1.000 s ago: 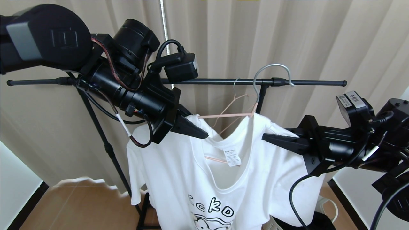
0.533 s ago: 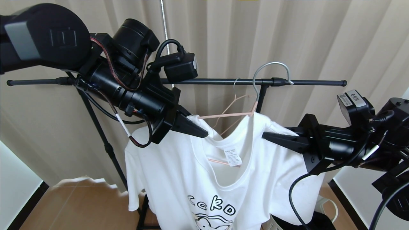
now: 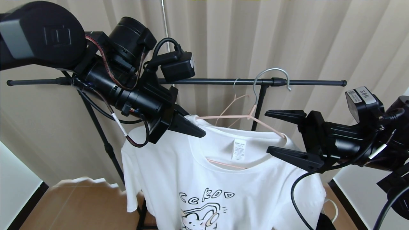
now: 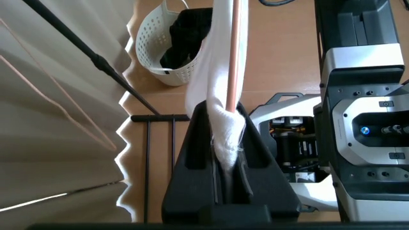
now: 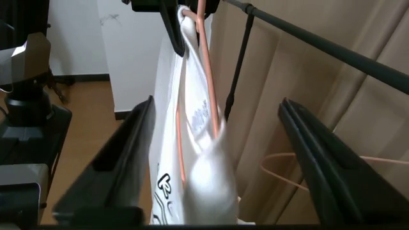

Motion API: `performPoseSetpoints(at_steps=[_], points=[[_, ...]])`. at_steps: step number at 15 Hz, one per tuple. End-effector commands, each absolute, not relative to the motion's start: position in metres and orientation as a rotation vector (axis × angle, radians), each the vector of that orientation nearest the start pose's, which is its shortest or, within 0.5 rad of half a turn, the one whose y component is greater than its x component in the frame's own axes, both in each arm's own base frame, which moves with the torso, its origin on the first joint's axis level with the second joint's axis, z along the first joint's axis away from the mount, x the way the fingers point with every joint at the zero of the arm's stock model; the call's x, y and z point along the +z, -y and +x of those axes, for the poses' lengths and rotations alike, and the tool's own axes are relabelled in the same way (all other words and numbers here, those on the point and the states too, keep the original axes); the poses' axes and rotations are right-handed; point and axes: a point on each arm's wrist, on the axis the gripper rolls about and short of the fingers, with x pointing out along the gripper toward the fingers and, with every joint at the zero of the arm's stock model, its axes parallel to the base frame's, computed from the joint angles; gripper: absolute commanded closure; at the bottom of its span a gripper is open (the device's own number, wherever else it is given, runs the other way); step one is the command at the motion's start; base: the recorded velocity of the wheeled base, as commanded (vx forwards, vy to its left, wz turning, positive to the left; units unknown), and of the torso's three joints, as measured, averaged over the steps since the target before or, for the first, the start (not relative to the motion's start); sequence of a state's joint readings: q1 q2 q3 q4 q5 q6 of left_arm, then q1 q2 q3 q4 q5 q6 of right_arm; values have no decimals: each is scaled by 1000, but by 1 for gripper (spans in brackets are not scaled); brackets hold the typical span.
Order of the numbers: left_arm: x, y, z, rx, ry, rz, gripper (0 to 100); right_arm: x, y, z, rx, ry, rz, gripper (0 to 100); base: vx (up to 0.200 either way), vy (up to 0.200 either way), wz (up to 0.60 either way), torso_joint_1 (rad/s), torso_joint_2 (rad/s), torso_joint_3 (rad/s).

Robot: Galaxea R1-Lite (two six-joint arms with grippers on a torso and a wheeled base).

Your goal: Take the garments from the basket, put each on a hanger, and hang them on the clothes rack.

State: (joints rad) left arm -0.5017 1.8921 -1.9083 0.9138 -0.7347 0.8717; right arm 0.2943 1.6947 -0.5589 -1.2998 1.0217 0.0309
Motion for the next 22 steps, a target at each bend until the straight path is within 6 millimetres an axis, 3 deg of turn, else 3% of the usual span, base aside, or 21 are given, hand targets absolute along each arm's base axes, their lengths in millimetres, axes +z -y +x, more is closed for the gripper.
performPoseSetpoints(at_steps=[1, 7, 12, 17, 22], points=[[294, 162, 275, -1451, -366, 589, 100, 188, -93, 254, 1303, 149, -40, 0, 0, 0, 0, 0, 0, 0], [305, 130, 261, -1366, -347, 580, 100, 188, -91, 255, 1290, 153, -42, 0, 0, 0, 0, 0, 0, 0], [299, 94, 253, -1220, -288, 551, 100, 176, -81, 270, 1240, 134, -65, 0, 0, 0, 0, 0, 0, 0], [292, 87, 232, -1157, -202, 499, 100, 153, -72, 298, 1190, 87, -69, 0, 0, 0, 0, 0, 0, 0], [278, 78, 212, -1070, -109, 483, 100, 146, -70, 306, 1178, 71, -63, 0, 0, 0, 0, 0, 0, 0]])
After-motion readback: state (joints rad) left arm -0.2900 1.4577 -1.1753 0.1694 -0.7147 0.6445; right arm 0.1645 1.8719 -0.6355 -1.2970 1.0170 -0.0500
